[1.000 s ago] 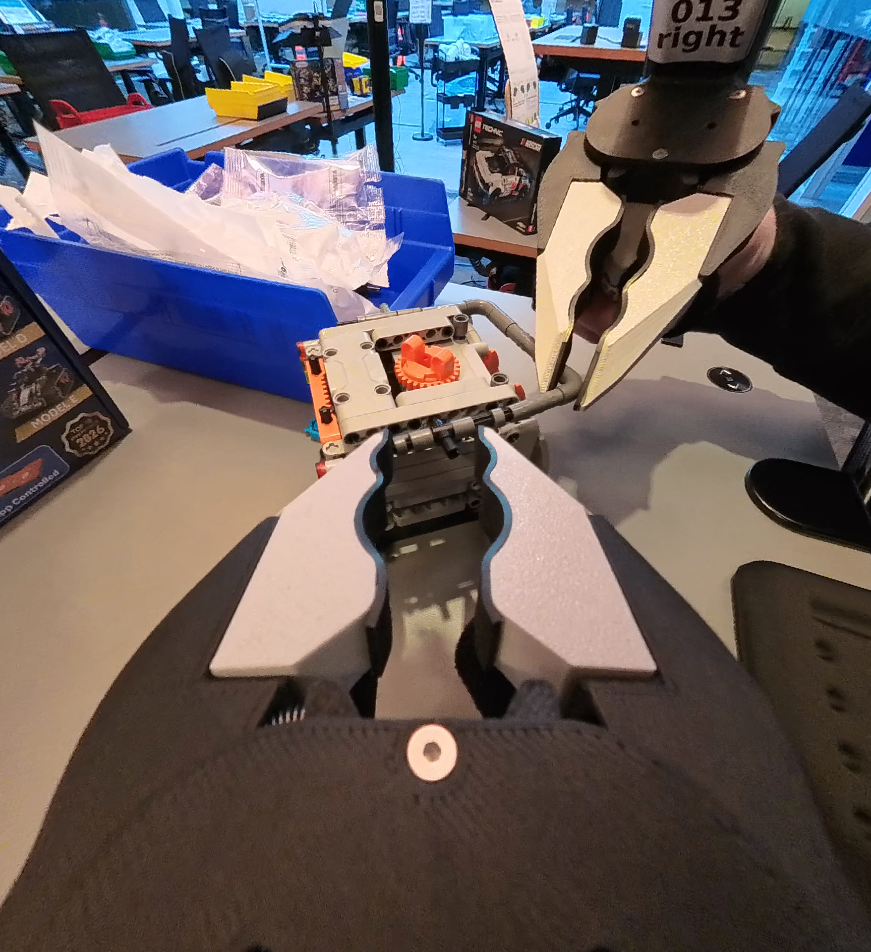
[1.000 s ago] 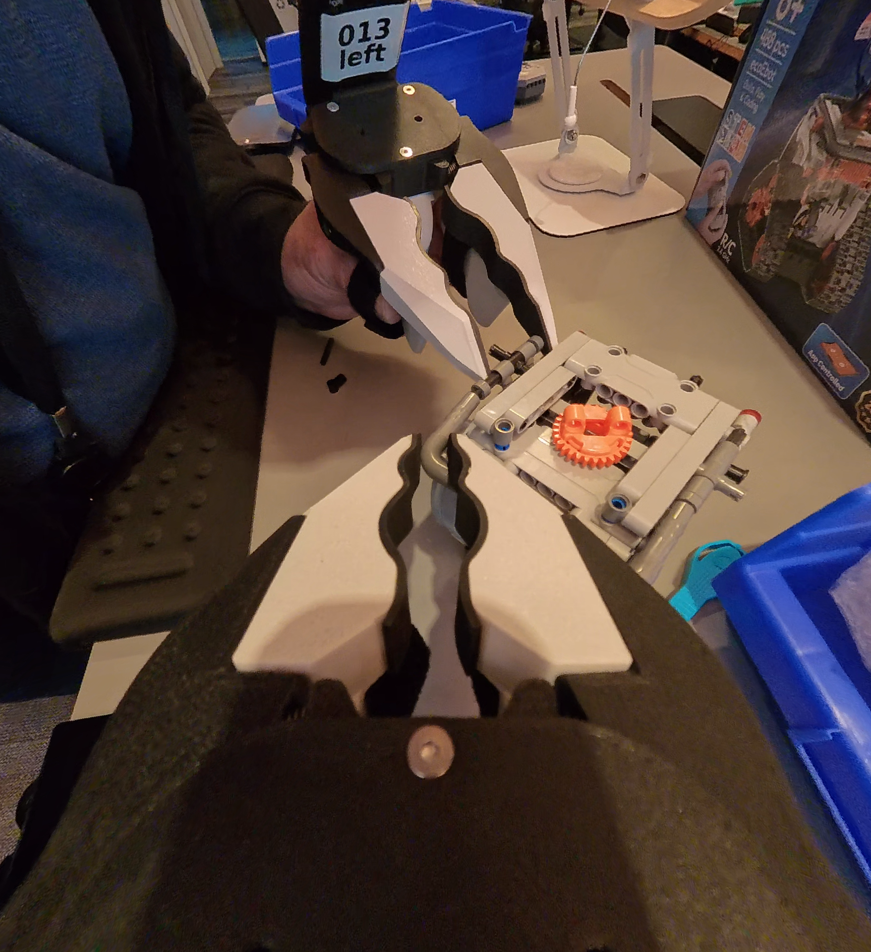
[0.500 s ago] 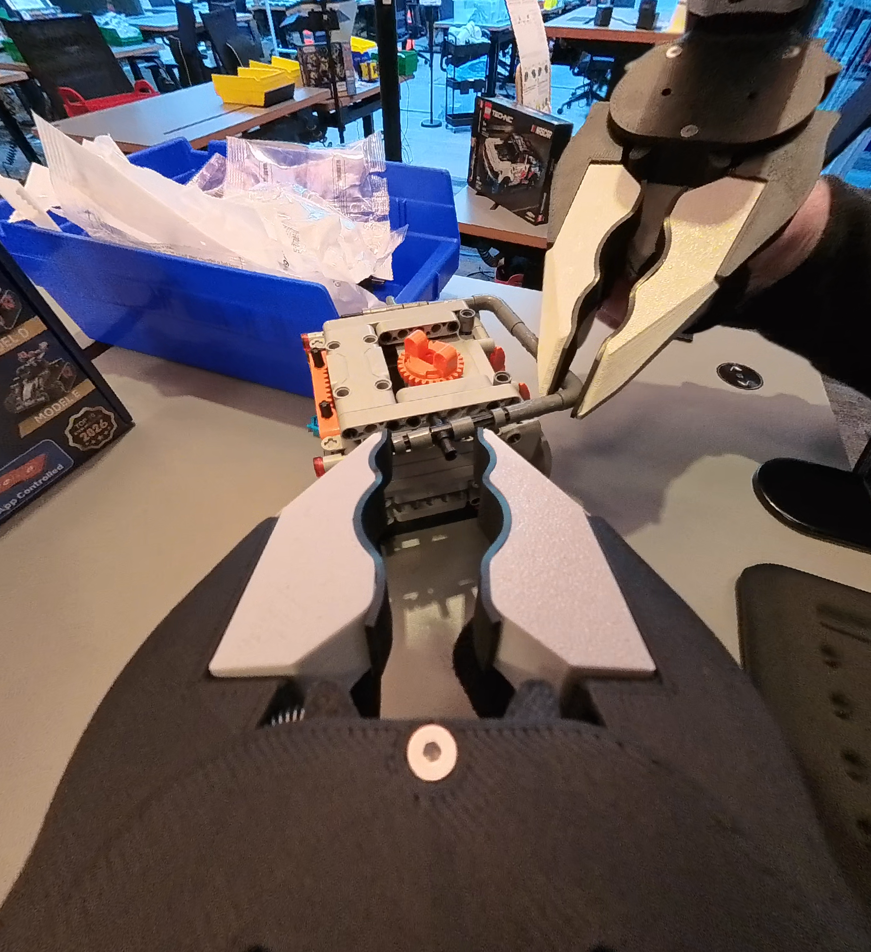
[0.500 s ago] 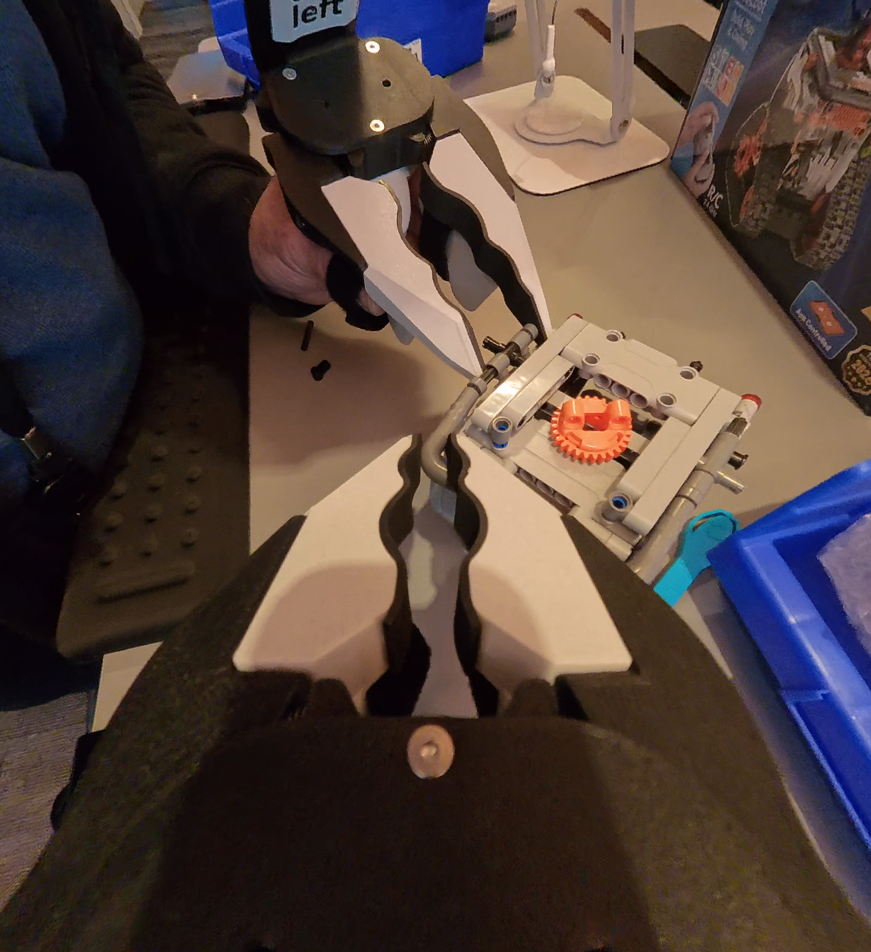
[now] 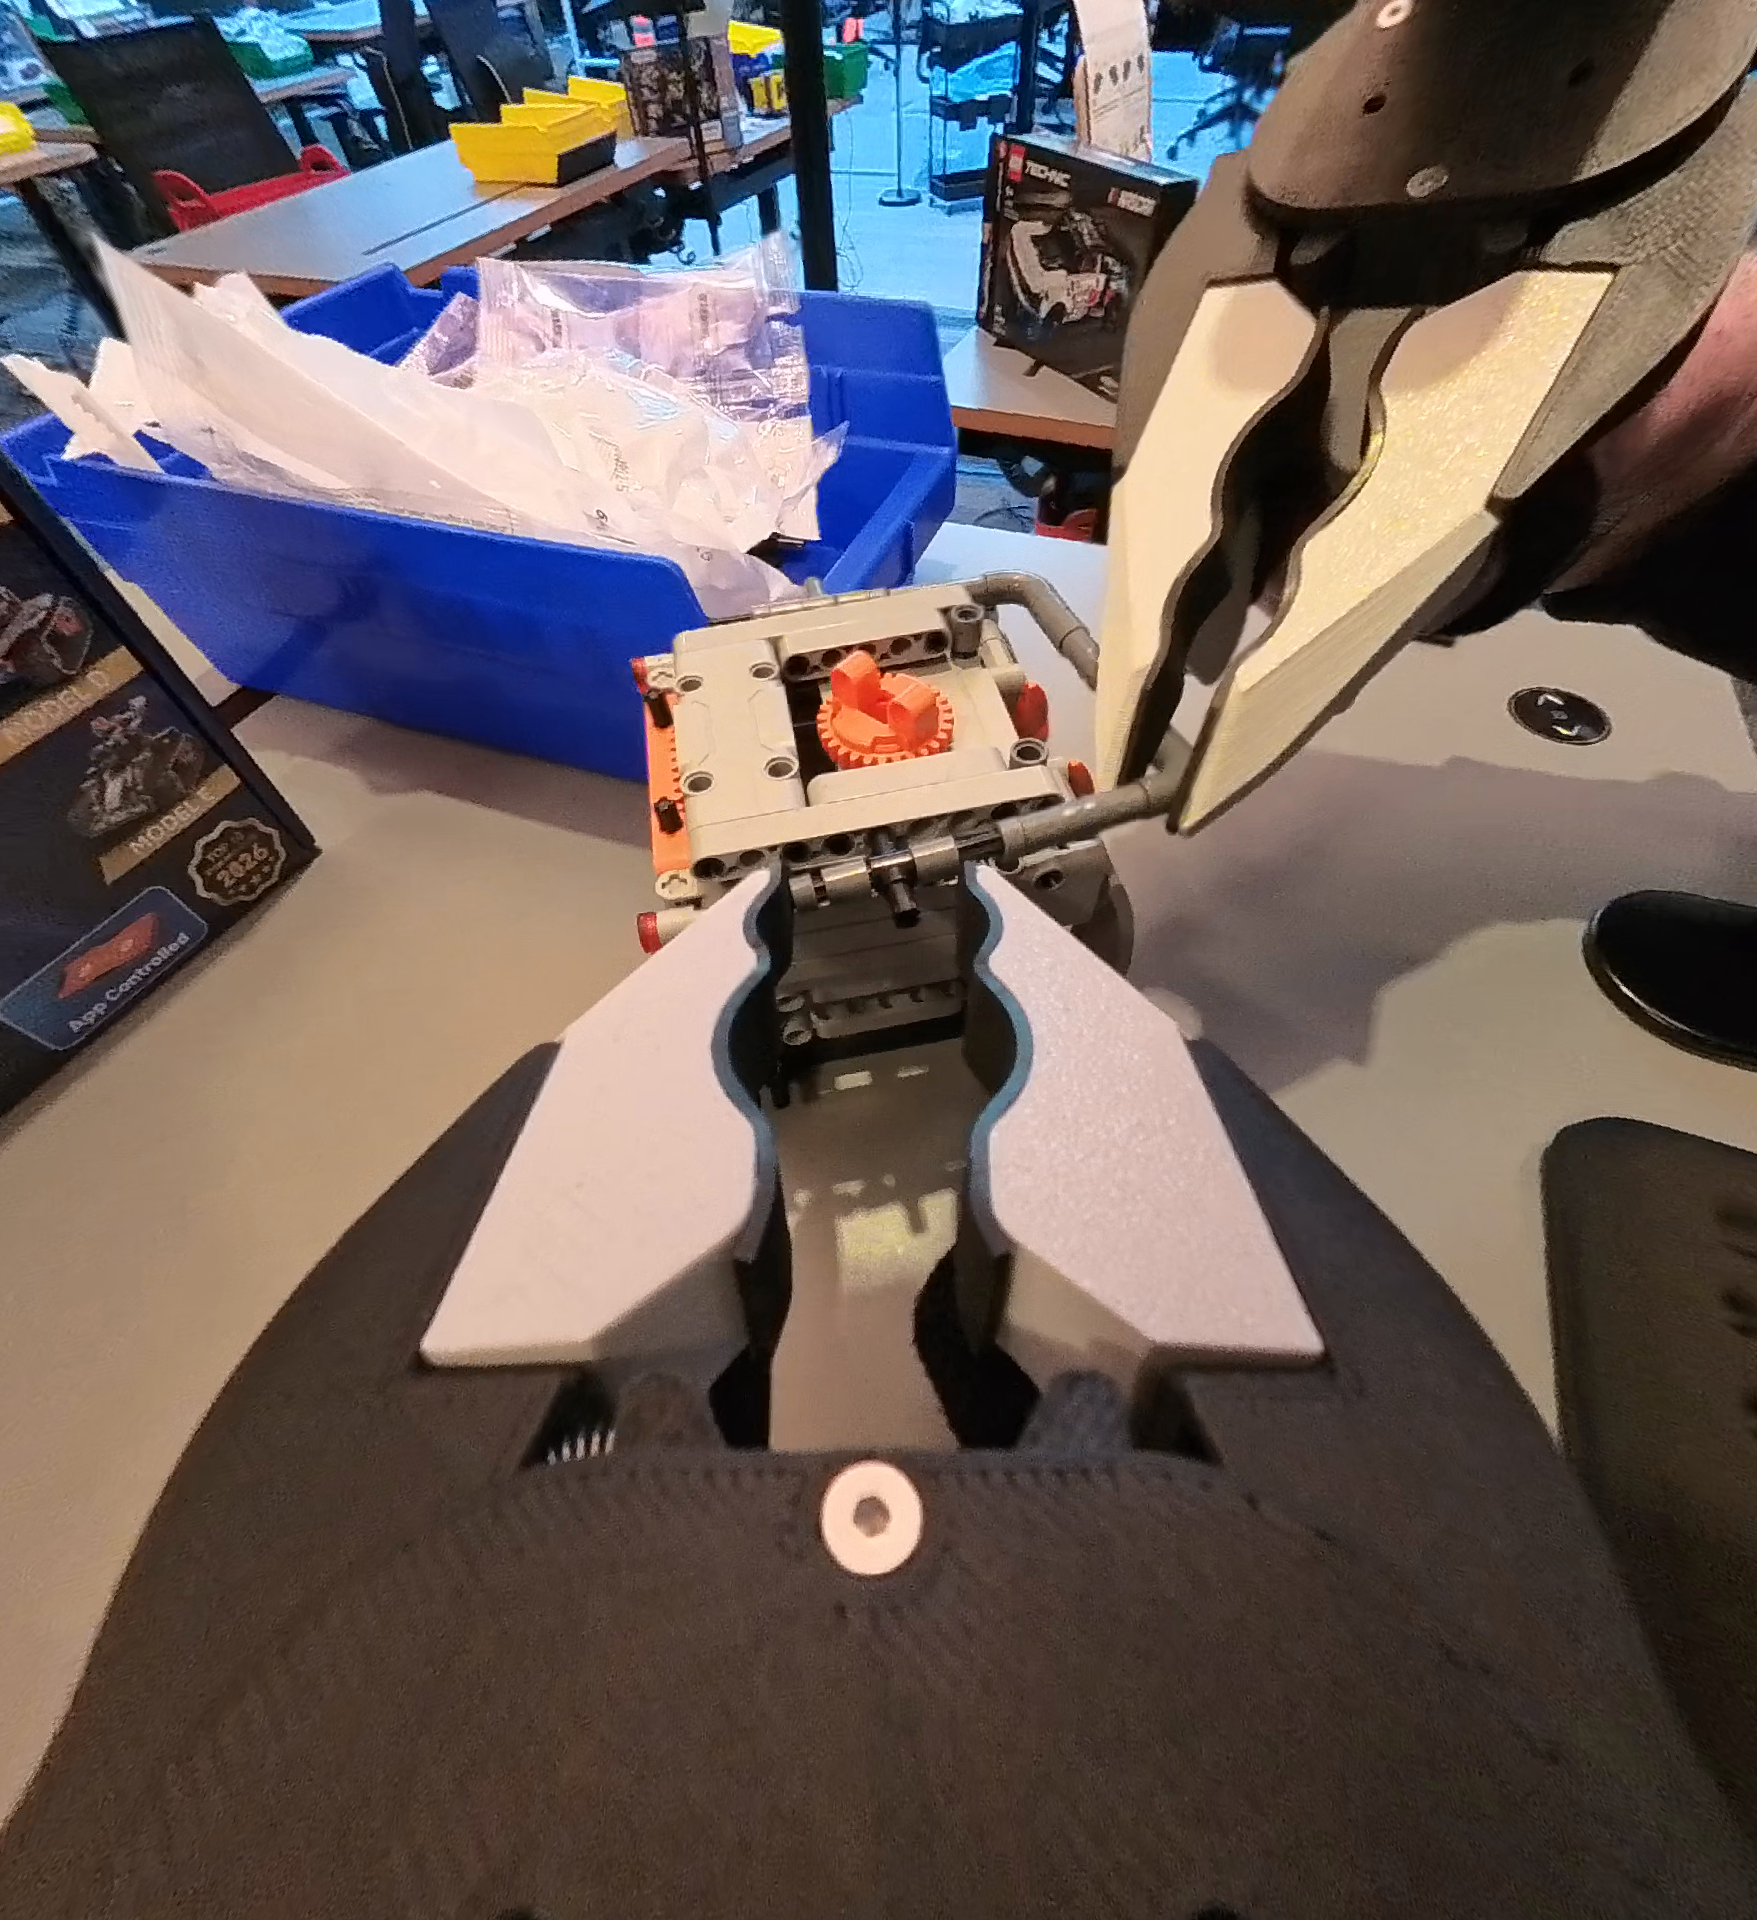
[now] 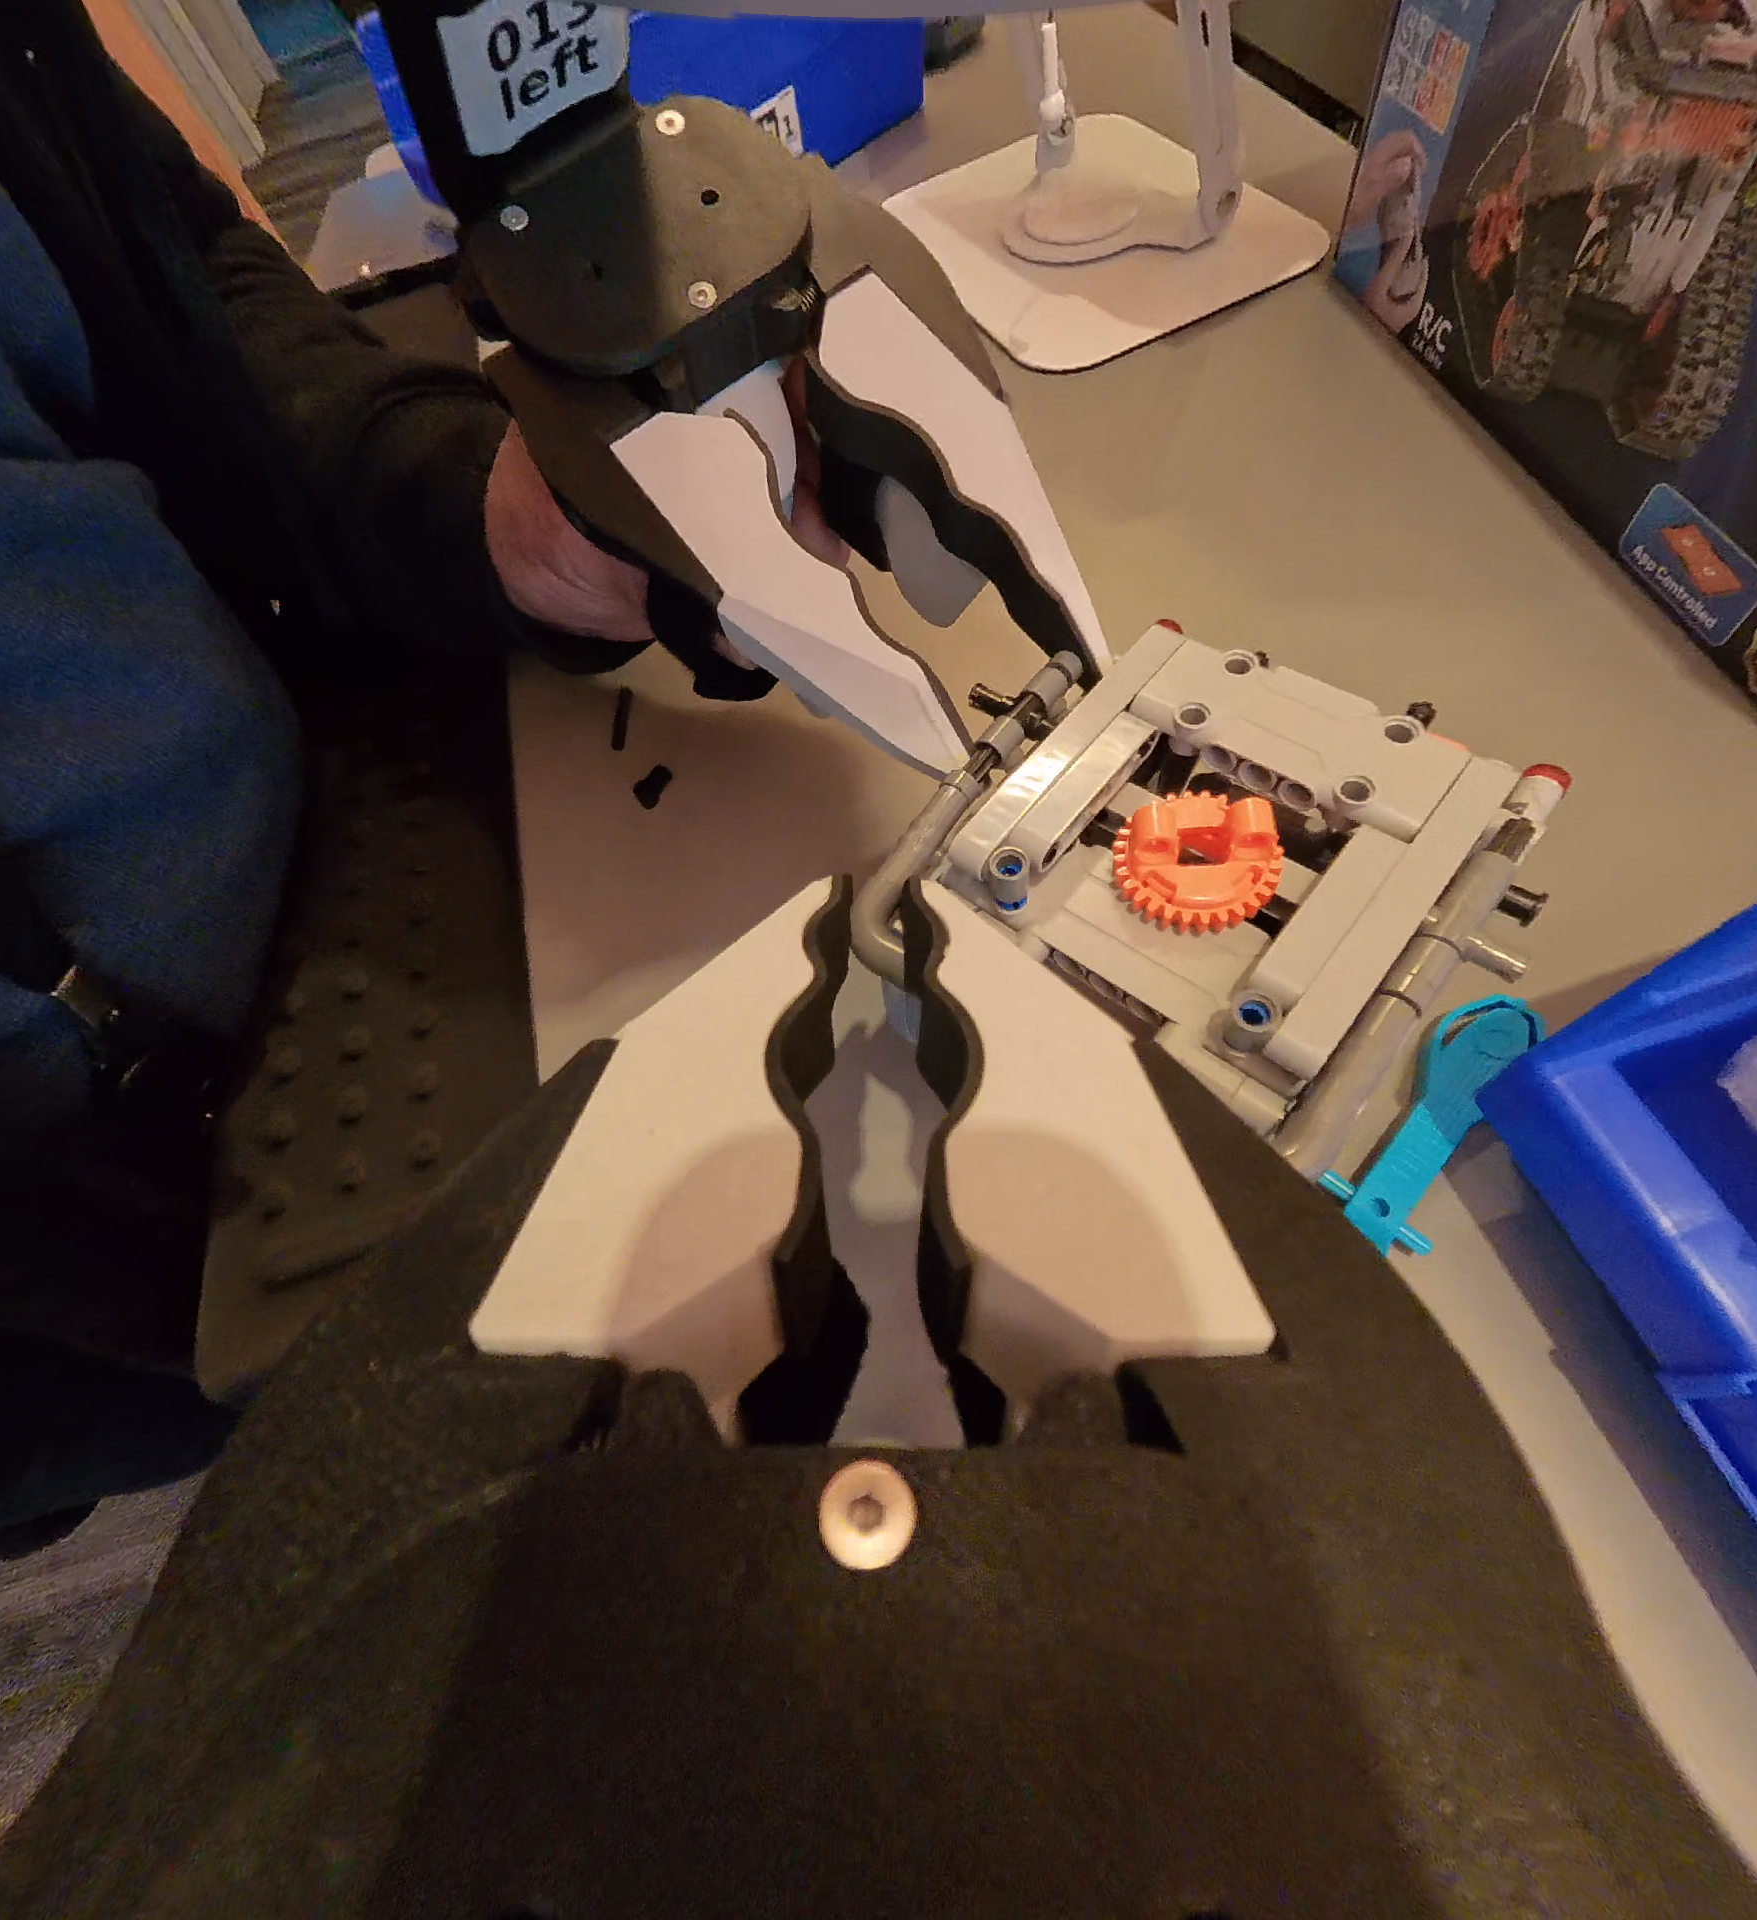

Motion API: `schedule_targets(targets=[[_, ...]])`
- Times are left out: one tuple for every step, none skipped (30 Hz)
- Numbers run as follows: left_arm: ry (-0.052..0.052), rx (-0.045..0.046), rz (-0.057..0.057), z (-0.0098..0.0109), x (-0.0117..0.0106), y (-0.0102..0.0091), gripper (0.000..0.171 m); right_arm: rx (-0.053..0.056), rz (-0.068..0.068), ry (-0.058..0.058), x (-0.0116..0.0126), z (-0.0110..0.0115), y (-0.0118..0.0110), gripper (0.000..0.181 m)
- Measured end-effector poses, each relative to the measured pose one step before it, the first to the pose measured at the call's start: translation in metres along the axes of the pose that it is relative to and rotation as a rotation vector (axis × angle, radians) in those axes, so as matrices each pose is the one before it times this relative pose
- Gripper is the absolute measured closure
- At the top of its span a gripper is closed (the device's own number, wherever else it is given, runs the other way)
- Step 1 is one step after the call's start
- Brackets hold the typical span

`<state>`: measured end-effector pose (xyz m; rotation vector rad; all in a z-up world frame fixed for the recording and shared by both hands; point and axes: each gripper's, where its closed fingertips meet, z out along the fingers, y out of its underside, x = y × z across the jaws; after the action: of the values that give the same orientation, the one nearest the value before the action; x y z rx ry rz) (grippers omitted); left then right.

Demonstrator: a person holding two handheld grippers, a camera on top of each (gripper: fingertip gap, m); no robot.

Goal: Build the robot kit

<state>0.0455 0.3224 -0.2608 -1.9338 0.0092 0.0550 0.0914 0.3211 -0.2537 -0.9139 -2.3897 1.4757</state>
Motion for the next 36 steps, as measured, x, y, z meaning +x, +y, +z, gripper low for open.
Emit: schedule_targets(targets=[[0.0146, -0.00327, 0.0052, -0.00061, -0.00036, -0.00006, 0.144, 0.0013, -0.0044, 0.0049, -0.00018, -0.00005, -0.00117, 0.174], [0.0129, 0.00028, 0.0011, -0.00076, -0.00041, -0.0004, 0.144, -0.0046, -0.0077, 0.0025, -0.00025, 0.00075, -0.00012, 0.174], [0.0139, 0.00346, -0.0037, -0.00093, 0.0, -0.00038, 0.143, -0.0028, -0.0079, 0.0034, 0.0002, 0.00047, 0.00003, 0.173], [0.0097, -0.00053, -0.0029, -0.00219, -0.00103, -0.00009, 0.138, 0.0039, -0.0064, 0.0091, 0.00084, -0.00015, -0.00052, 0.173], [-0.0073, -0.00228, 0.0192, -0.00373, -0.00383, -0.00023, 0.133, 0.0007, 0.0016, 0.008, 0.00066, -0.00029, -0.0002, 0.17], [-0.0011, -0.00721, 0.0288, -0.00423, -0.00349, 0.00032, 0.13, -0.0104, 0.0049, 0.0104, 0.00112, -0.00021, 0.00137, 0.168], [0.0143, -0.01261, 0.0144, -0.00388, -0.00249, 0.00083, 0.127, -0.011, -0.0008, 0.0136, 0.00077, -0.00051, 0.0013, 0.165], [0.0196, -0.00778, 0.0049, -0.0029, -0.00278, 0.00011, 0.121, 0.0005, -0.0035, 0.0134, 0.00013, -0.001, -0.00119, 0.161], [0.051, -0.01074, 0.0052, -0.00123, 0.00133, 0.00057, 0.121, 0.0015, -0.0015, 0.0103, -0.00029, -0.00127, -0.00222, 0.158], [0.0322, -0.02492, 0.0027, 0.00031, -0.00207, 0.00262, 0.118, -0.0057, -0.0003, 0.0143, 0.0002, -0.00119, -0.00146, 0.155], [0.0046, -0.0148, 0.0044, 0.00067, -0.00609, 0.00095, 0.112, -0.0131, 0.002, 0.0238, 0.00172, -0.00137, -0.00025, 0.152], [0.0372, -0.00179, 0.0082, 0.00076, -0.00105, -0.00121, 0.111, -0.003, 0.0072, 0.0269, 0.00201, -0.00198, -0.00241, 0.152], [0.0374, -0.00061, -0.0013, 0.00171, -0.00088, -0.00142, 0.11, 0.0183, 0.0153, 0.0286, 0.00201, -0.00182, -0.00707, 0.15], [0.0265, -0.00213, -0.0014, 0.00196, -0.00159, -0.00151, 0.106, 0.008, 0.0231, 0.0406, 0.00348, 0.00061, -0.00677, 0.149], [0.035, -0.00146, 0.0066, 0.00193, 0.00124, -0.00157, 0.11, -0.0152, 0.017, 0.0451, 0.00359, 0.0033, -0.00271, 0.148], [0.0404, -0.00504, 0.0039, 0.00302, 0.00251, -0.00046, 0.111, -0.018, 0.0066, 0.0388, 0.00258, 0.00401, -0.00064, 0.147], [0.0025, -0.01628, -0.0024, 0.00368, -0.00339, 0.00235, 0.11, -0.0153, 0.0136, 0.0399, 0.00424, 0.00409, -0.00024, 0.146], [0.0167, -0.02193, 0.0021, 0.00319, -0.00022, 0.00253, 0.109, -0.0125, 0.0184, 0.0157, 0.00094, 0.00487, -0.00064, 0.141], [0.0245, -0.00149, 0.0062, 0.00186, 0.00215, -0.00103, 0.113, -0.0091, 0.0092, 0.0069, -0.00151, 0.00496, -0.00091, 0.138], [0.0115, 0.01131, -0.0025, 0.00158, 0.0005, -0.00242, 0.113, -0.0246, 0.0005, 0.0286, 0.00119, 0.00461, 0.00199, 0.137], [0.0096, 0.00989, -0.0054, 0.00169, 0.00017, -0.00075, 0.112, -0.0305, -0.0028, 0.0272, 0.00138, 0.00425, 0.00361, 0.137], [0.0061, 0.01137, -0.0082, 0.0006, 0.00028, -0.00031, 0.114, -0.0138, 0.0024, 0.0112, -0.00043, 0.00345, 0.00142, 0.139], [-0.0067, 0.00528, -0.0212, 0.00049, -0.00014, -0.00062, 0.114, -0.0045, 0.0001, 0.013, -0.00011, 0.00212, 0.00001, 0.14], [-0.0149, 0.00143, -0.0068, 0.00036, 0.00115, -0.00057, 0.114, -0.0126, -0.0154, 0.0198, 0.0009, 0.00064, 0.00153, 0.141], [-0.0188, -0.00712, 0.0114, 0.00032, 0.00224, 0.00087, 0.115, -0.0144, -0.017, 0.0131, 0.0006, -0.00049, 0.00231, 0.145], [-0.0251, 0.00073, -0.0102, 0.00017, 0.00128, -0.00016, 0.116, -0.0007, 0.0009, -0.0023, -0.00069, -0.00115, 0.00065, 0.145], [-0.0196, 0.00255, -0.0212, 0.00059, 0.0019, -0.00017, 0.116, 0.0028, 0.0093, -0.0127, -0.00132, -0.00113, 0.00098, 0.145], [-0.0175, 0.00312, -0.0008, -0.00011, 0.00213, 0.00013, 0.116, 0.0019, 0.004, -0.0117, -0.0014, -0.00123, 0.00109, 0.145], [-0.0105, 0.00071, -0.0023, -0.00032, 0.00214, 0.00028, 0.116, -0.0018, -0.0021, -0.0061, -0.00155, -0.00065, 0.00068, 0.146], [-0.0057, 0.00072, -0.0086, -0.00034, 0.00131, 0.00052, 0.116, 0.0011, -0.0004, -0.0063, -0.00138, -0.00011, 0.00039, 0.146], [-0.0004, 0.00469, 0.0037, -0.0006, 0.00073, 0.00055, 0.116, 0.0032, 0.0086, -0.0116, -0.00087, -0.00004, -0.00006, 0.146], [0.0133, 0.0068, -0.0057, -0.00045, 0.0001, 0.00028, 0.116, -0.0022, 0.0047, -0.0069, -0.00045, 0.0001, -0.00005, 0.147], [0.0214, 0.00274, -0.0139, -0.00032, -0.00003, -0.00011, 0.115, -0.0055, -0.0058, -0.0004, -0.00038, 0.00016, 0.00001, 0.148], [0.0197, -0.00345, 0.0141, -0.0009, 0.00037, 0.00035, 0.116, 0.0002, -0.0005, -0.0029, -0.00022, 0.00014, -0.00027, 0.15], [0.0359, -0.00615, 0.0204, -0.00177, 0.00279, 0.00056, 0.112, 0.0039, 0.0005, -0.0045, 0.00034, -0.00043, -0.00005, 0.155], [0.0493, -0.00371, -0.0059, -0.00173, 0.00282, 0.00009, 0.109, -0.0005, -0.0012, -0.0077, 0.00017, -0.00062, 0.00032, 0.155]])
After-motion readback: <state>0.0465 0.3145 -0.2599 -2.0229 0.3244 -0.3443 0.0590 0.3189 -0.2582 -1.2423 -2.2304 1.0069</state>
